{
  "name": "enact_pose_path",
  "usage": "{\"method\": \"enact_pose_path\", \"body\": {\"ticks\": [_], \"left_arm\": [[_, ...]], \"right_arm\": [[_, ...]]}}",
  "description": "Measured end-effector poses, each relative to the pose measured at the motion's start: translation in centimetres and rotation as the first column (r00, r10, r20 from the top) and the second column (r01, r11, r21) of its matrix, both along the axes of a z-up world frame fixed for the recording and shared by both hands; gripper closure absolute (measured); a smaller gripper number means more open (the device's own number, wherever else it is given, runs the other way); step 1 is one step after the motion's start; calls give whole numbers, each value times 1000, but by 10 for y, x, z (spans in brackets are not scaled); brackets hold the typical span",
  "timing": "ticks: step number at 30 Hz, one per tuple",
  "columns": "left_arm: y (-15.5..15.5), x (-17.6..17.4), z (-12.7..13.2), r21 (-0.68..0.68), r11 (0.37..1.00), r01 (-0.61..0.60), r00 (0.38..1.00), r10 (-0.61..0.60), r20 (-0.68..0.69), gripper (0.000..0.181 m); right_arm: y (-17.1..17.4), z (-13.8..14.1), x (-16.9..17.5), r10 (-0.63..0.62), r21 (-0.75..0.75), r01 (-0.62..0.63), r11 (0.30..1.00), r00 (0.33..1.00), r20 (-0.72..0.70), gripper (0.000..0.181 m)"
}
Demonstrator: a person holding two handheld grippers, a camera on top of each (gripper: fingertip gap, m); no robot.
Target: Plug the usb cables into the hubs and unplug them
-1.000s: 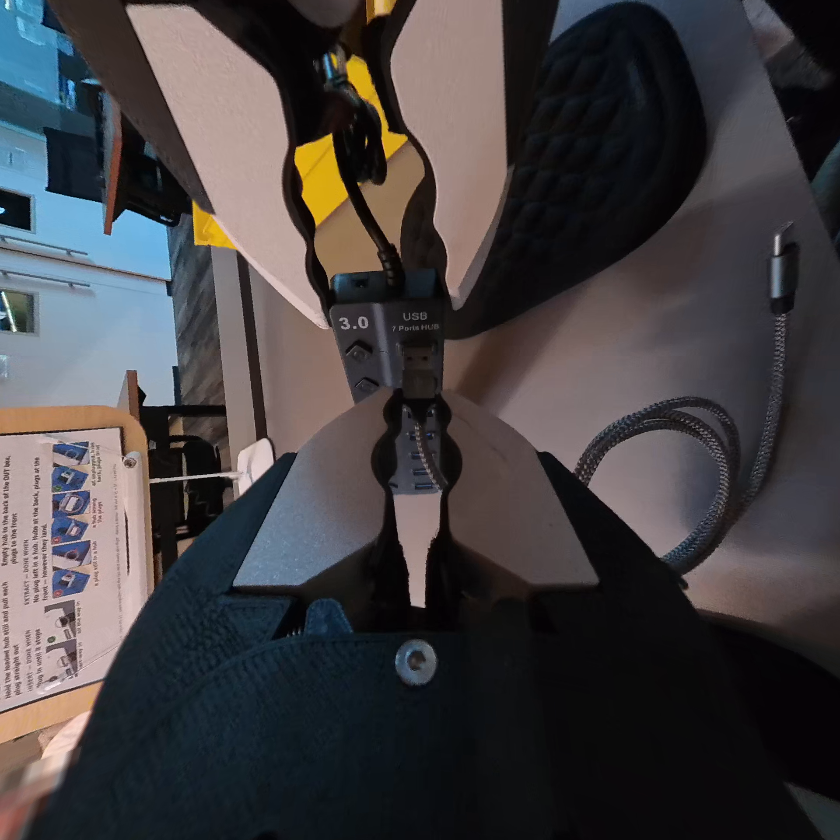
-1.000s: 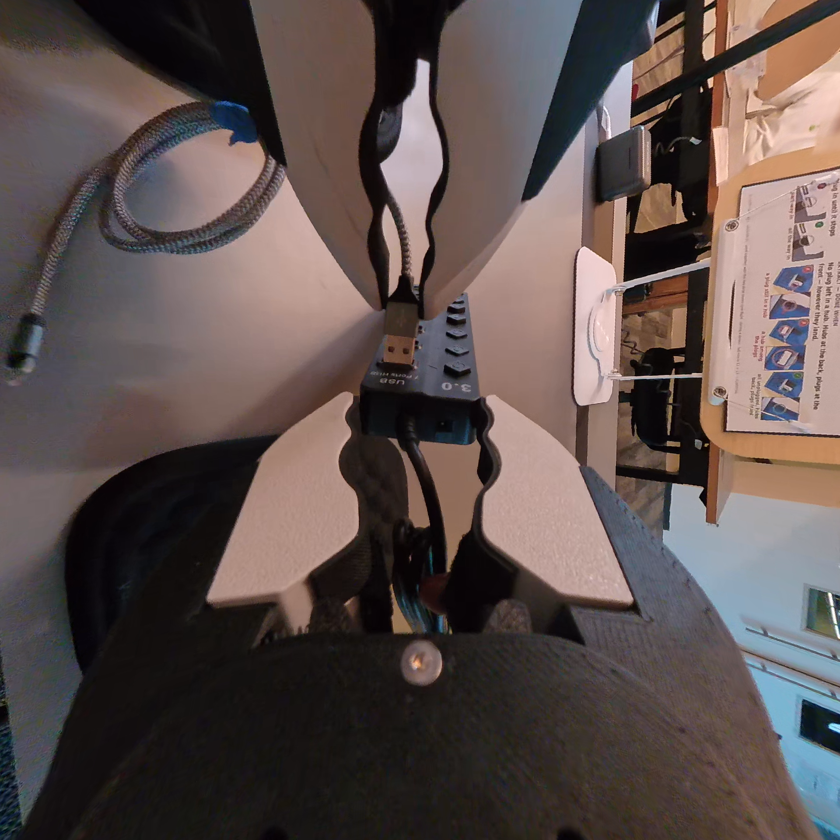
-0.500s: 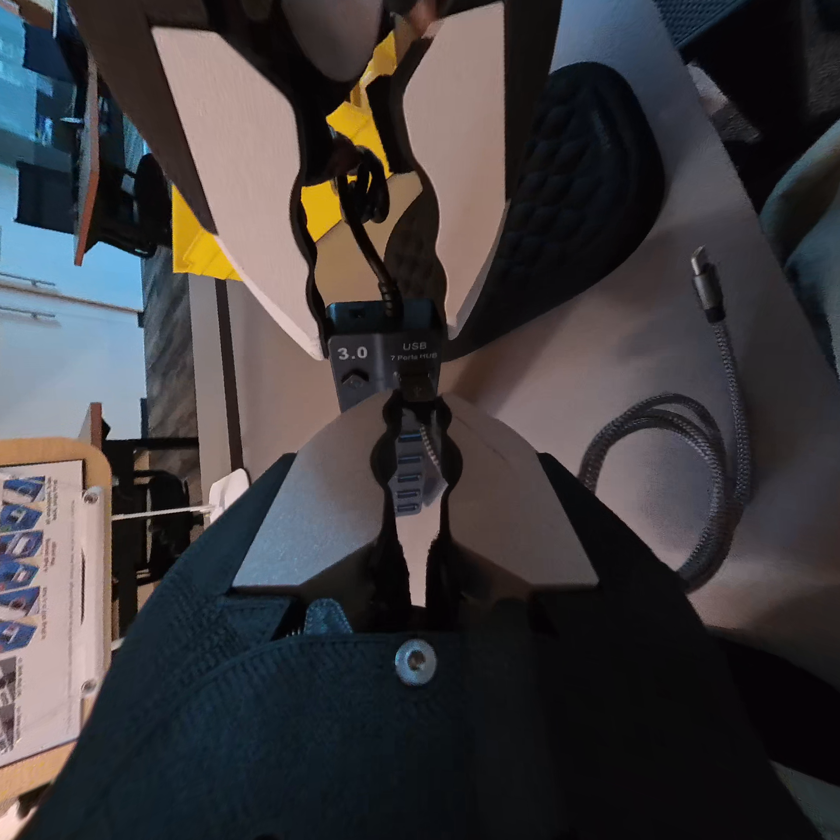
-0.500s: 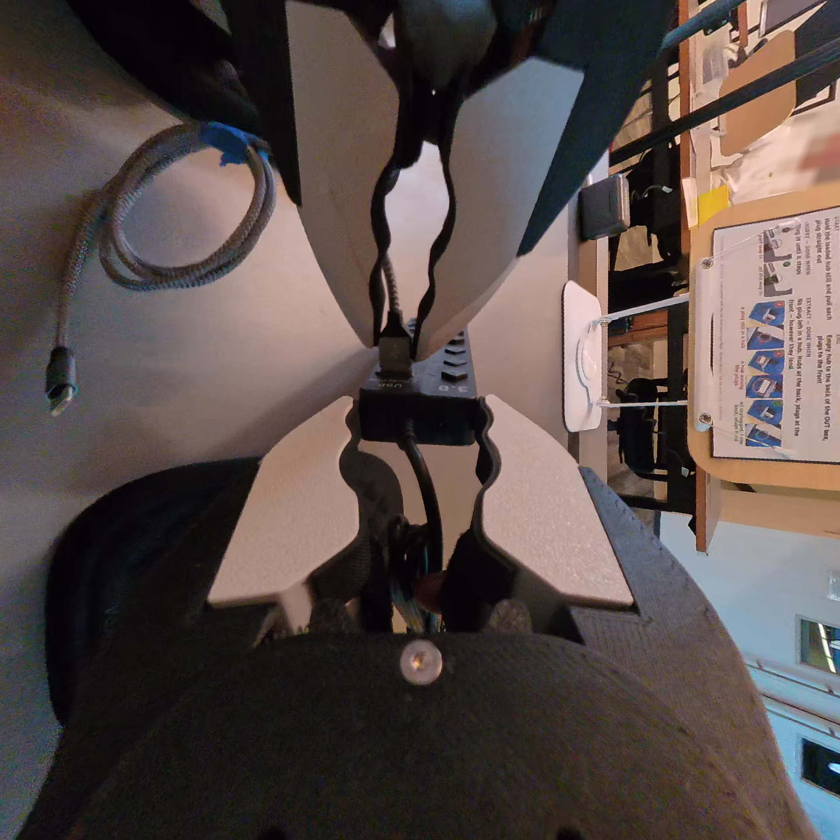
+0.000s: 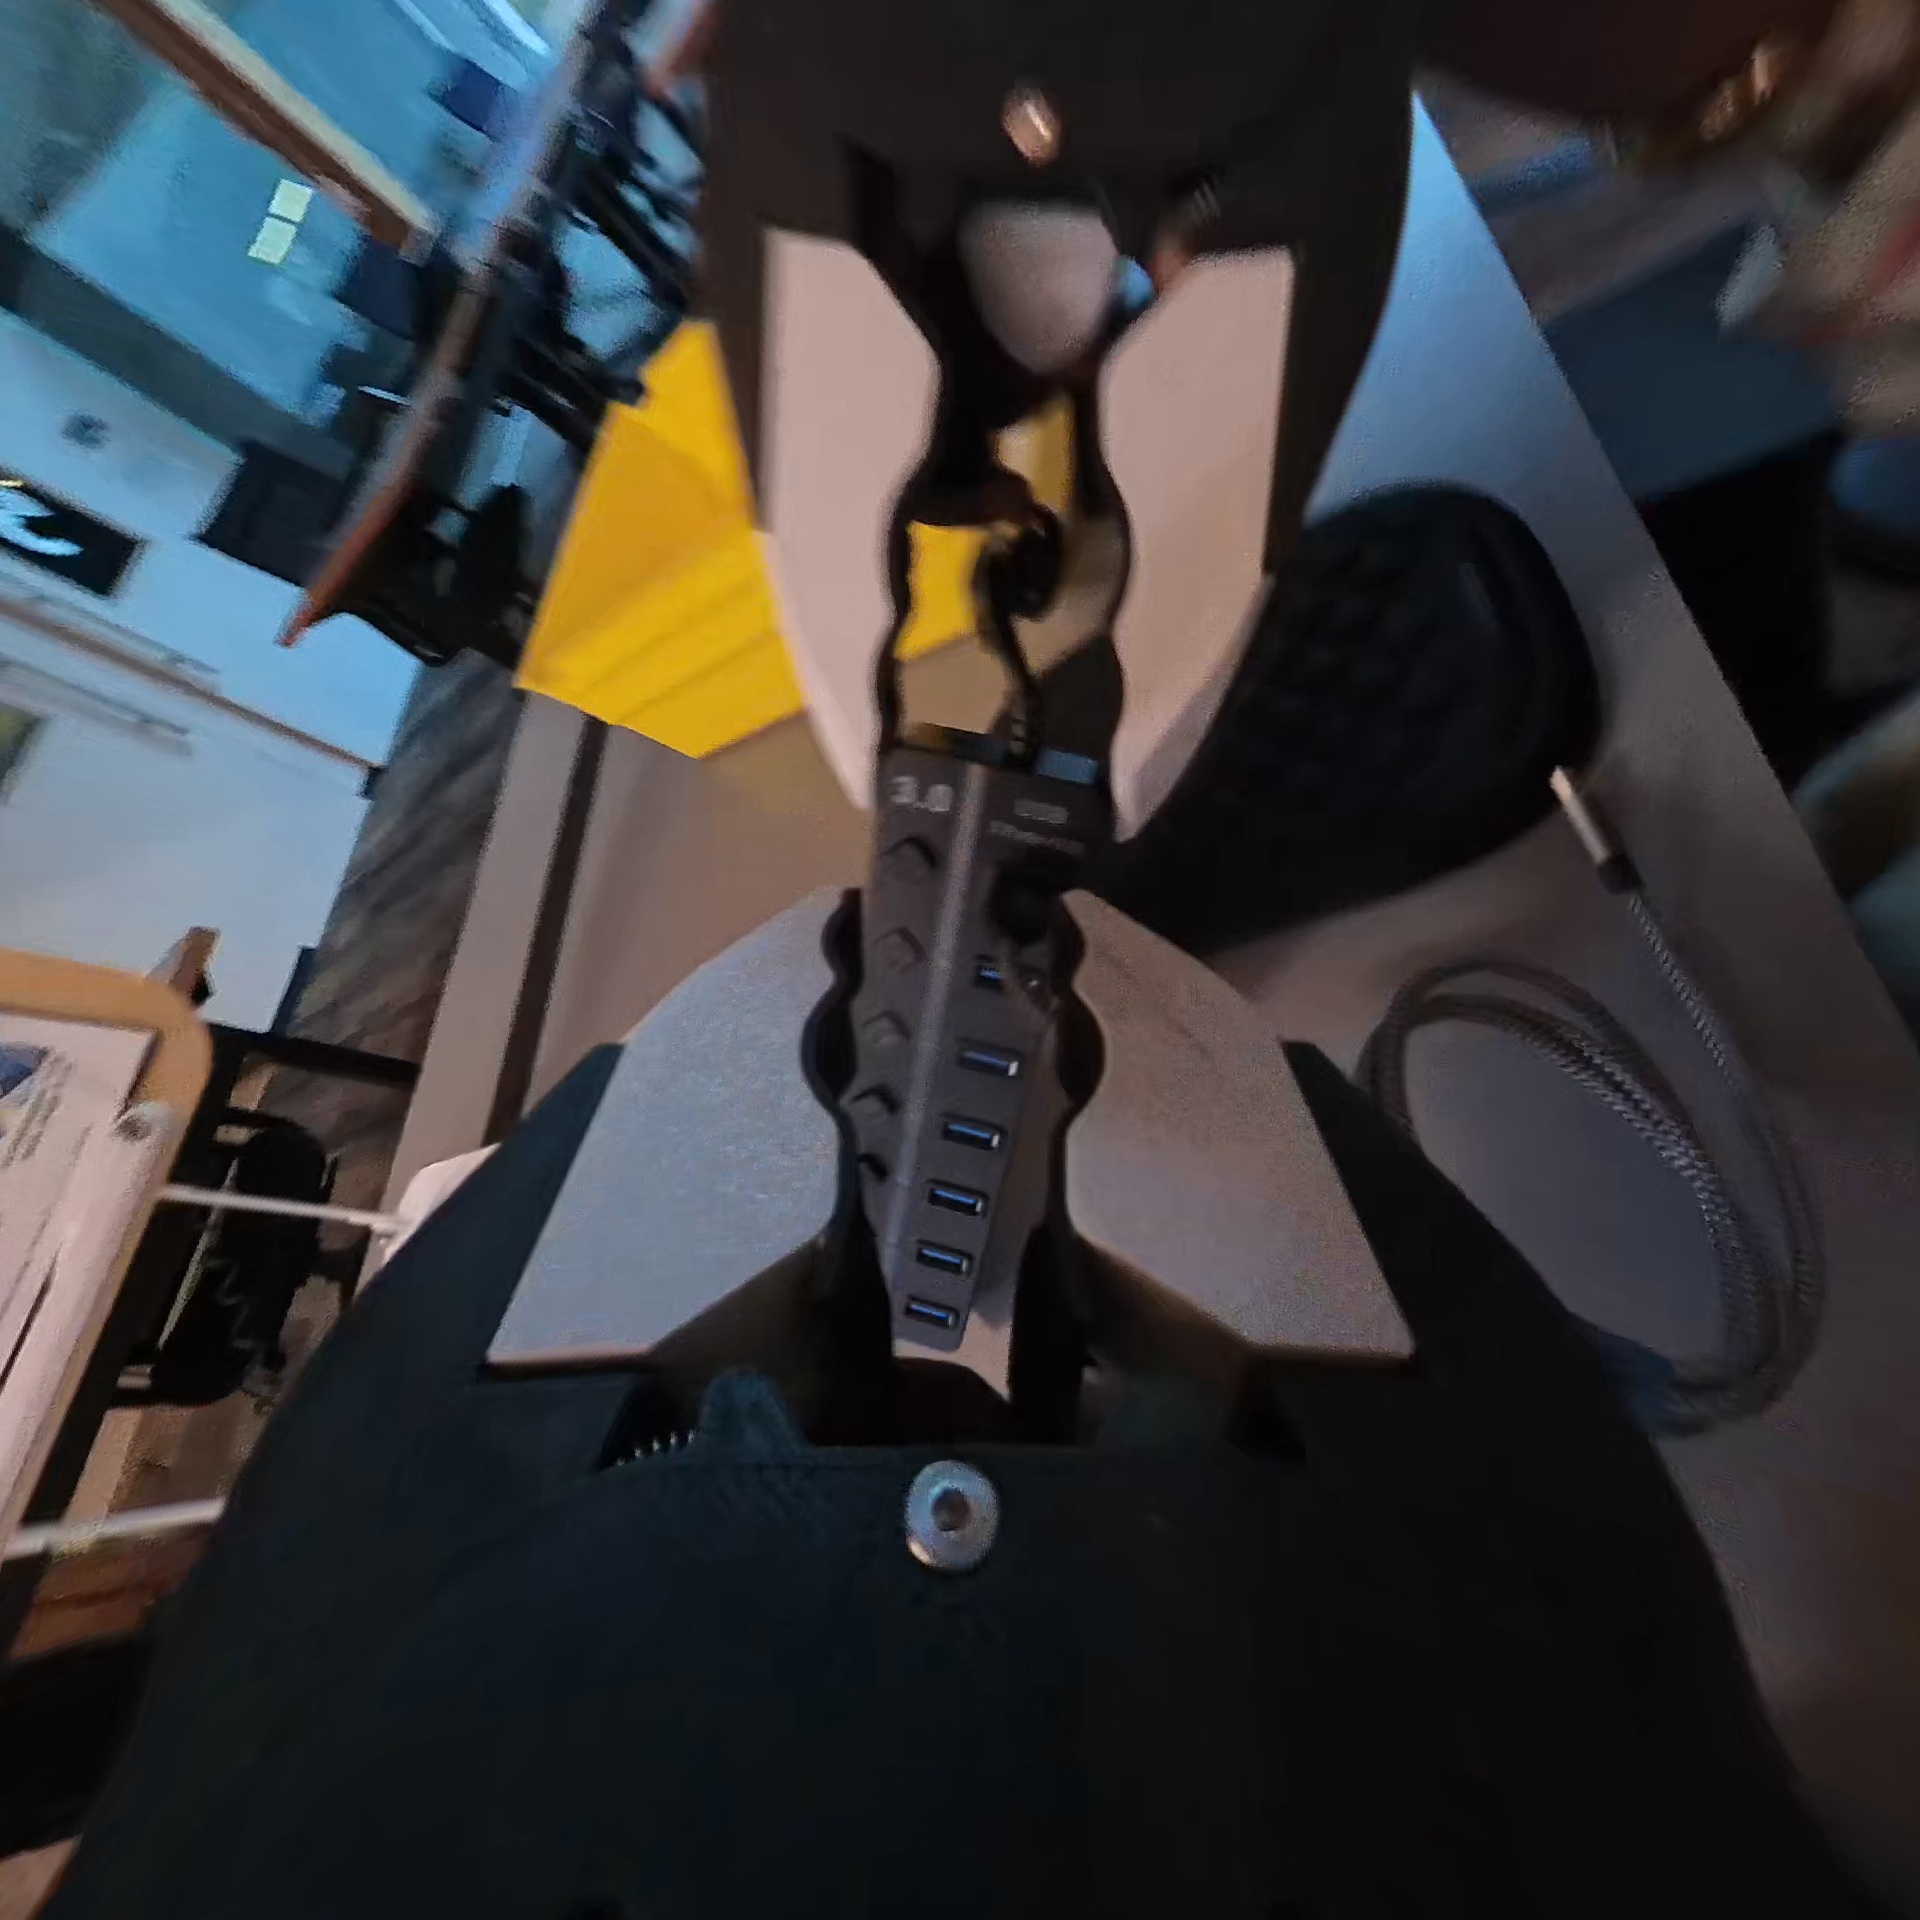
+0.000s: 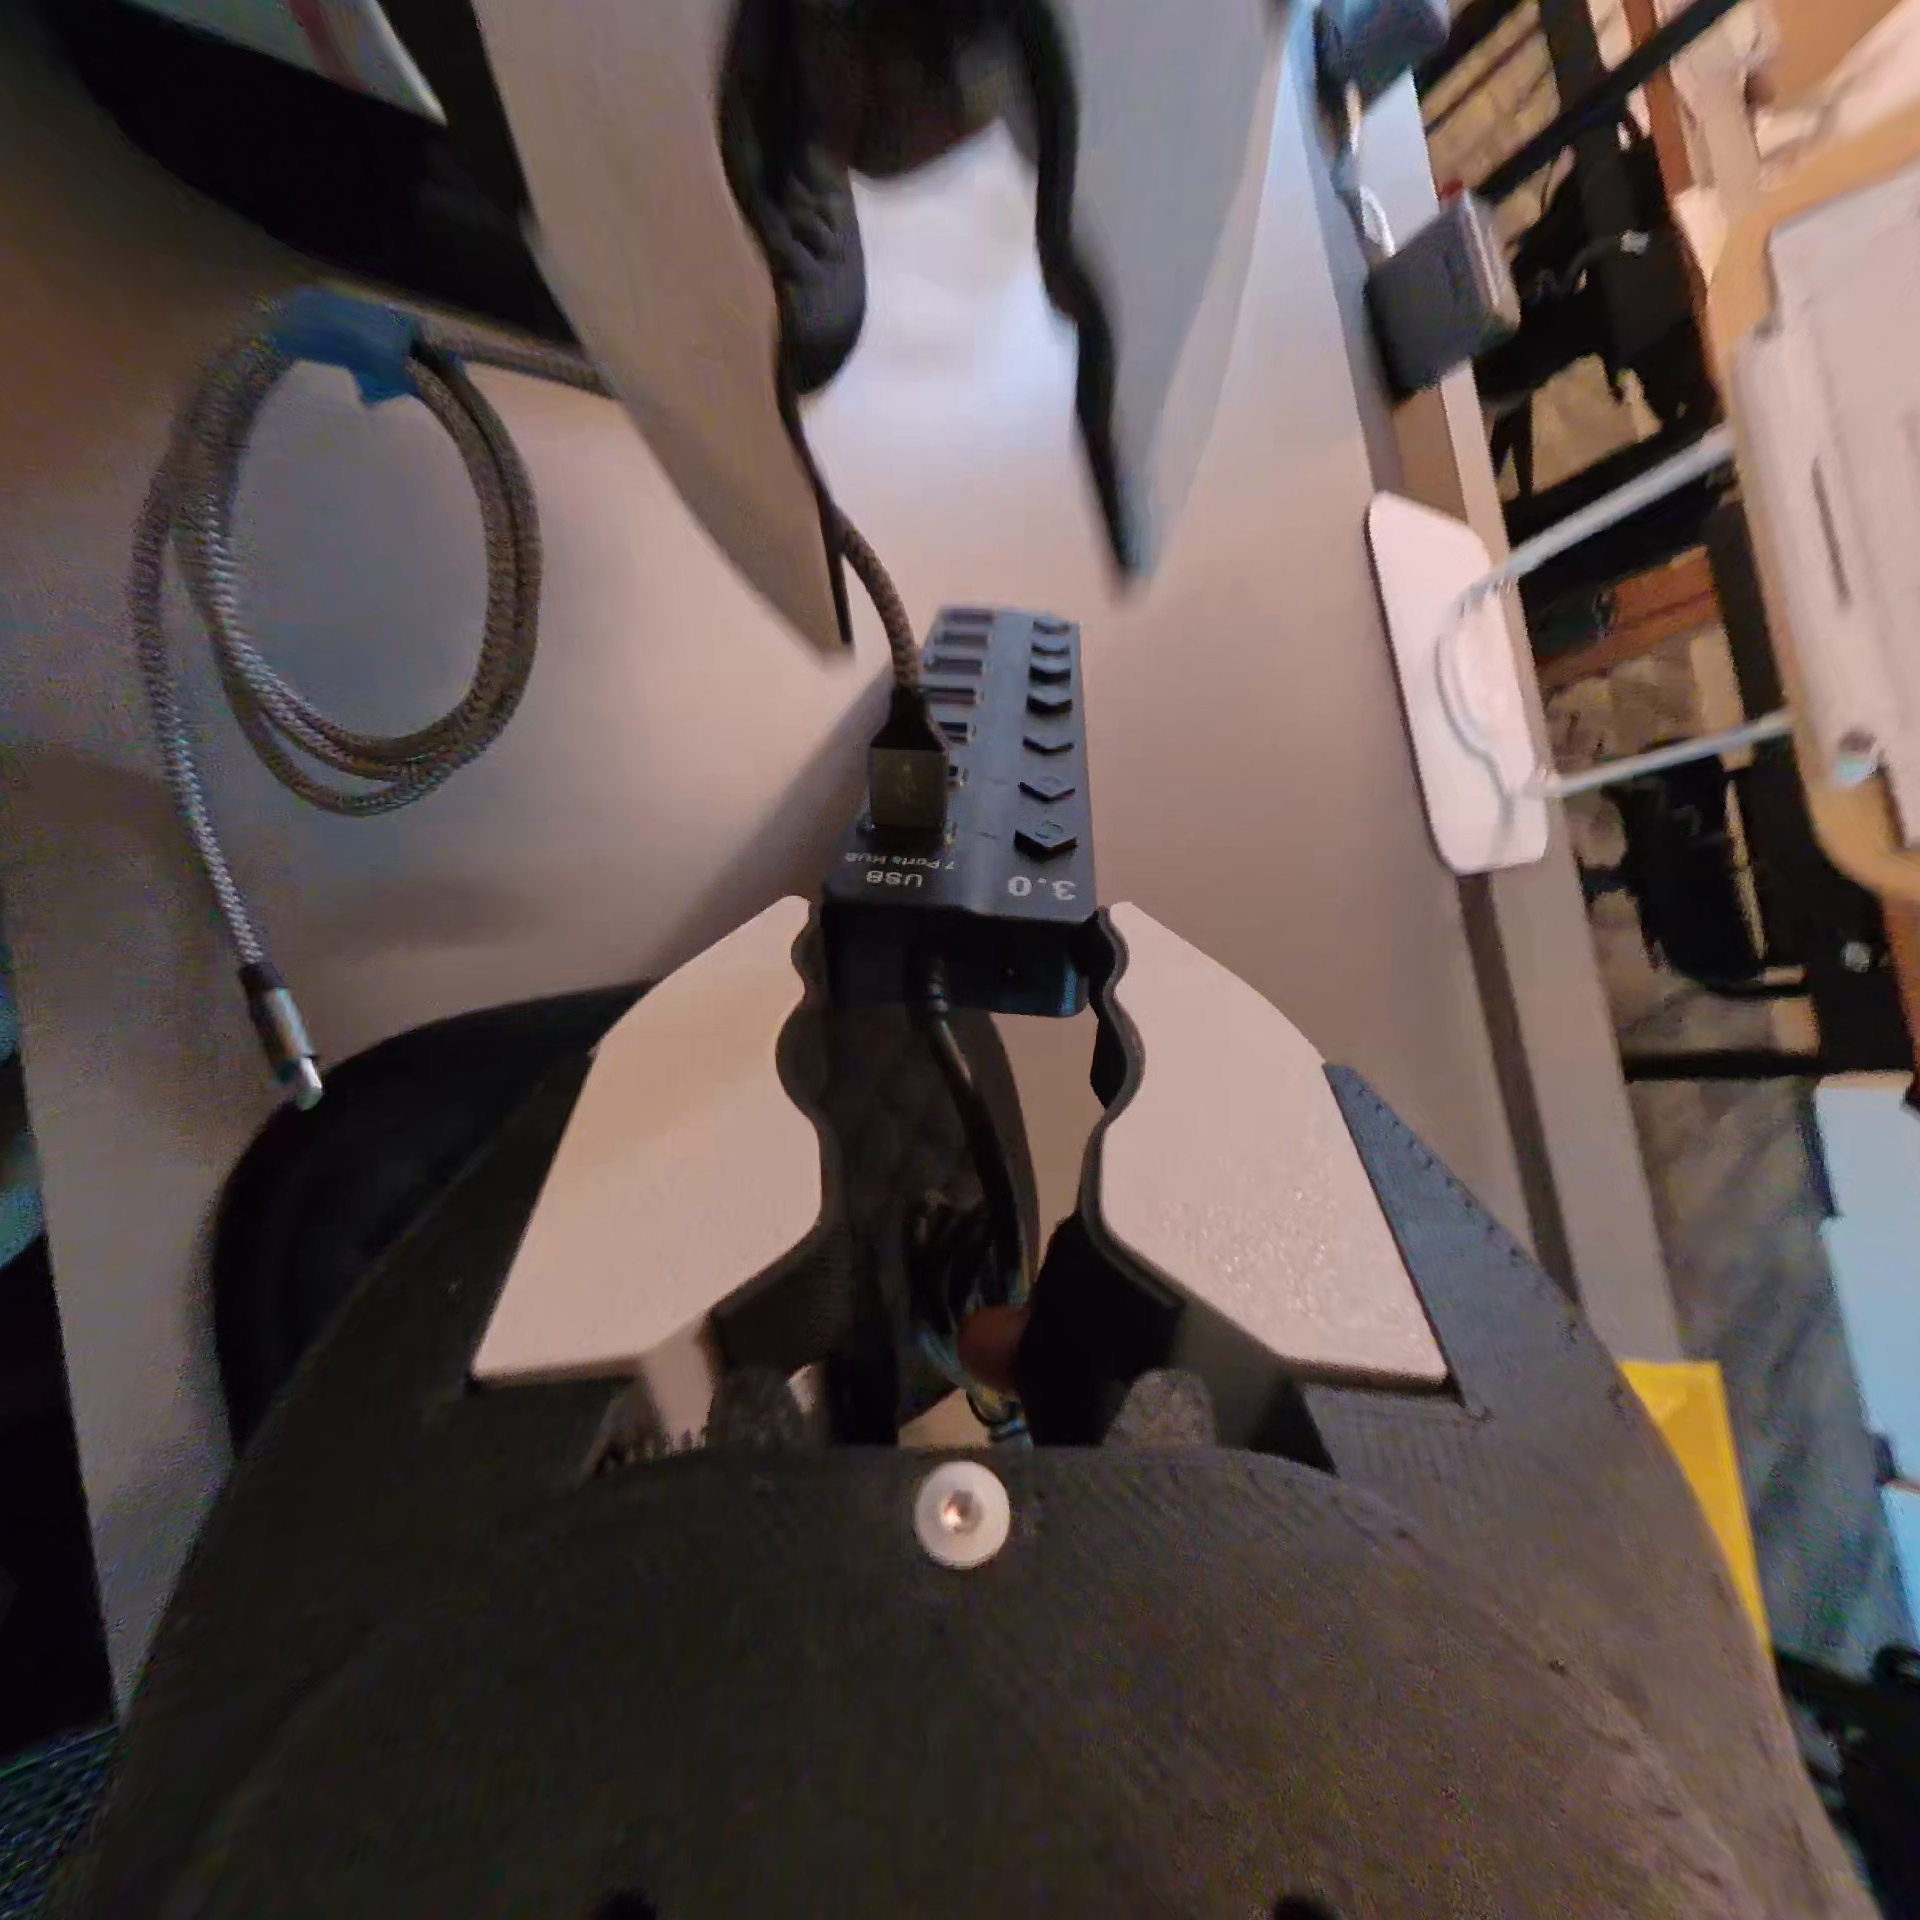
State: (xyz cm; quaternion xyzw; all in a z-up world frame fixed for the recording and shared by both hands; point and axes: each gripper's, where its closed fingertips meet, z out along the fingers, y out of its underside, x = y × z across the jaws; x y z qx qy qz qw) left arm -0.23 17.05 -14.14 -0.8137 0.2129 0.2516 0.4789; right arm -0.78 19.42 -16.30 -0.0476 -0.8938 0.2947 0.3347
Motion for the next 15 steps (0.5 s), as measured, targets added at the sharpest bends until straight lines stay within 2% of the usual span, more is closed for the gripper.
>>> {"method": "enact_pose_path", "body": {"ticks": [2, 5, 7, 9, 12, 15], "left_arm": [[-11, -6, 21, 147, 987, -67, 997, 62, 41, 136], [-46, -16, 50, 353, 917, -187, 981, 158, 109, 135], [-77, -19, 61, 419, 869, -263, 962, 207, 176, 135], [-117, -25, 68, 421, 832, -360, 929, 278, 244, 136], [-192, -43, 77, 392, 745, -541, 836, 420, 354, 139], [-270, -64, 69, 271, 632, -726, 674, 575, 464, 141]], "right_arm": [[18, -11, -6, -48, -28, 49, 998, 999, 22, 132], [35, -24, -13, -90, -100, 98, 990, 993, 79, 132], [45, -35, -12, -116, -141, 136, 981, 983, 142, 132], [50, -44, -8, -125, -159, 156, 975, 974, 191, 132], [53, -52, -3, -127, -178, 177, 968, 957, 262, 132], [52, -53, -1, -115, -224, 185, 957, 950, 291, 133]]}}
